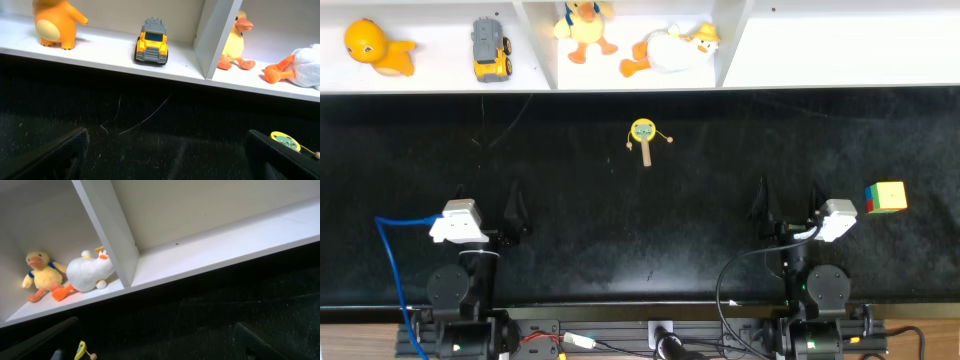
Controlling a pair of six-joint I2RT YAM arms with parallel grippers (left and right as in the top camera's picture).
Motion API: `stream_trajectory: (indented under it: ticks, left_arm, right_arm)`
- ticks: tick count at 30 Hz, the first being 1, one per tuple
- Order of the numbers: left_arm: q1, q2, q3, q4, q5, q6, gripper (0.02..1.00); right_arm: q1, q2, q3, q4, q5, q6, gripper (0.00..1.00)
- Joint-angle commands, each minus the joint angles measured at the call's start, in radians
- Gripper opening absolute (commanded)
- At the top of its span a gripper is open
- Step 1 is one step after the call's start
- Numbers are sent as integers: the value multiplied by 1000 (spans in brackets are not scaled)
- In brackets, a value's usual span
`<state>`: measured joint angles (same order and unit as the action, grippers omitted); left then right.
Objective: Store Toys
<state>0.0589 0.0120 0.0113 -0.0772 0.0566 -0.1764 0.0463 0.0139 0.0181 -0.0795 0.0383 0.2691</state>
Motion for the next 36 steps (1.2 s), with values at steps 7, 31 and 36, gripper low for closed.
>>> stream_trajectory:
  ticks: [7,31,36]
  left_arm:
    - [-9,-9,-3,0,17,-7,998]
    - [-9,-9,-3,0,17,-7,998]
    - [-9,-9,-3,0,17,-7,998]
  right_arm:
    - [6,-10,-13,5,7,4,996]
    - [6,-10,-13,5,14,-7,996]
    - [6,-10,-13,4,-3,-6,993]
